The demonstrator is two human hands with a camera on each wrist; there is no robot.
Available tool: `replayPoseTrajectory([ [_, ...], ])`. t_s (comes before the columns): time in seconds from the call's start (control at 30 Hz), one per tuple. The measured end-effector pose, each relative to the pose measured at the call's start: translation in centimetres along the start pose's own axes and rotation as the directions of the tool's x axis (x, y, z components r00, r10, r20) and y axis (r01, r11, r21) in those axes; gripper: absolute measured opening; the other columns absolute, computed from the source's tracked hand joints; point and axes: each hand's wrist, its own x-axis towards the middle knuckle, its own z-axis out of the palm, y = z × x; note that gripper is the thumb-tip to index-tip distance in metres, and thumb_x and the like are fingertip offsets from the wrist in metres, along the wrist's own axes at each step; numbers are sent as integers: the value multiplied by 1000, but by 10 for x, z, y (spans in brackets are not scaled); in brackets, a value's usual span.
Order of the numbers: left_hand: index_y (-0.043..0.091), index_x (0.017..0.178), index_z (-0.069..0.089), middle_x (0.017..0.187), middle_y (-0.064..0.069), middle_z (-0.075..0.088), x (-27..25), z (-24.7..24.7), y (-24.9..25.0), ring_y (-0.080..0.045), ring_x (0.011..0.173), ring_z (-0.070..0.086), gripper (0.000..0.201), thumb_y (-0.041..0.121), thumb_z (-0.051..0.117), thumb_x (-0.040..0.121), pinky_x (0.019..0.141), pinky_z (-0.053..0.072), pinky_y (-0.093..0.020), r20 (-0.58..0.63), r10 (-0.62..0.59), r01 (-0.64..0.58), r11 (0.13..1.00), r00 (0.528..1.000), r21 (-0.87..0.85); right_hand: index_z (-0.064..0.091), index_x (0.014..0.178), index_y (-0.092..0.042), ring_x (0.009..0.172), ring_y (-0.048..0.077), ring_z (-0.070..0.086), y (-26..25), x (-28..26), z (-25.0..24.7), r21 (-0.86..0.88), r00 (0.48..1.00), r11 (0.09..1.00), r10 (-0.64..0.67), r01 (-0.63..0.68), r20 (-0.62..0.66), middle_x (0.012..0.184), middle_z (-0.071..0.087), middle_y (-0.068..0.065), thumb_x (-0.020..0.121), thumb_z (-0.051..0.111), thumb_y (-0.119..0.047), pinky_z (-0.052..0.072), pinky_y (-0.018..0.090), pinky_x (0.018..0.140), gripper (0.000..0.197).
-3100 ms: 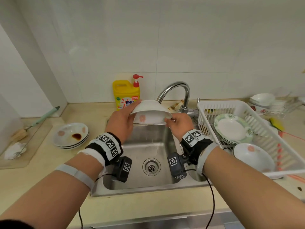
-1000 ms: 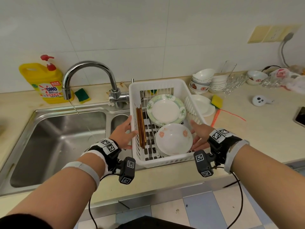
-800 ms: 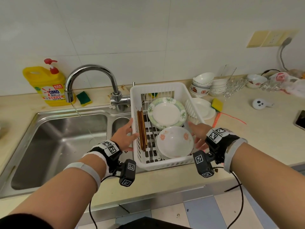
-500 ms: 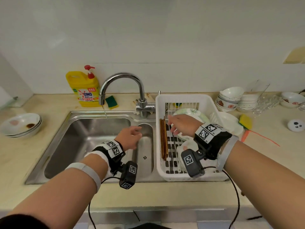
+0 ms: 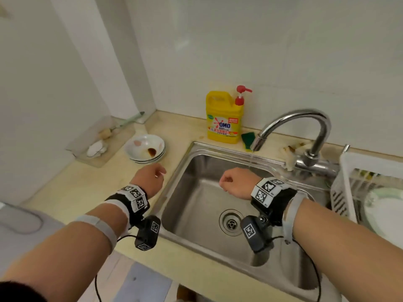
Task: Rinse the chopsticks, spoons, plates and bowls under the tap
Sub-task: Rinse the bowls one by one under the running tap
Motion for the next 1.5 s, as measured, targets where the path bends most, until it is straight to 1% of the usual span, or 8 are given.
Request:
replayPoseTrajectory([
  [0.33,16,148,38,119,-19,67,151,-48,-124,-35,99,69,67,42,64,92,87,60,-48,-51,-297,283,941,954,-184,68,117,-19,108,22,64,-89,158,27,146,998,988,56,-55,-1,111,68,-1,100,54,-25,48,30,95,23],
  [0.47,15,139,48,89,-9,72,163,-58,-118,-28,78,74,50,38,63,97,79,63,-47,-2,-284,275,931,959,-238,56,138,-20,106,20,68,-121,198,34,303,995,948,95,-97,21,111,68,0,98,54,-25,52,35,97,40],
  [0.57,17,124,49,76,-4,71,166,-61,-119,-24,70,73,39,37,66,96,76,63,-45,5,-288,279,922,958,-269,45,148,-11,106,28,71,-146,219,38,489,981,851,152,-191,119,121,67,14,99,53,-15,57,42,96,50],
  [0.7,16,119,46,73,-6,70,167,-61,-121,-21,64,73,34,21,70,94,65,64,-40,27,-281,271,892,959,-361,58,129,4,108,38,69,-163,236,42,553,969,796,195,-247,152,118,69,26,96,55,-10,56,54,95,36],
  [0.93,16,119,37,67,-11,72,164,-70,-113,-28,62,75,30,5,55,97,70,64,-48,71,-203,212,856,977,-471,62,127,-2,93,20,57,-171,237,46,738,950,602,238,-307,201,98,59,7,99,57,-9,56,45,98,30],
  [1.23,18,121,35,85,-13,68,140,-88,-91,-28,58,74,34,1,50,96,64,64,-50,-1,-133,119,890,991,-441,43,139,-15,111,32,67,-164,224,48,905,934,291,272,-310,232,124,56,13,96,62,-9,61,45,90,47],
  [1.33,18,122,36,85,-5,63,128,-91,-85,-21,56,73,31,4,49,97,62,64,-46,-47,-93,68,921,995,-385,38,145,-16,110,30,68,-158,221,46,893,941,333,255,-303,224,128,56,13,97,61,-8,60,45,92,54],
  [1.5,18,124,36,90,-2,61,113,-98,-68,-20,57,74,31,7,50,99,57,63,-42,-111,20,-60,926,994,-372,36,151,-18,109,25,66,-144,221,27,772,962,589,252,-237,103,117,64,11,97,63,-13,57,46,96,60],
])
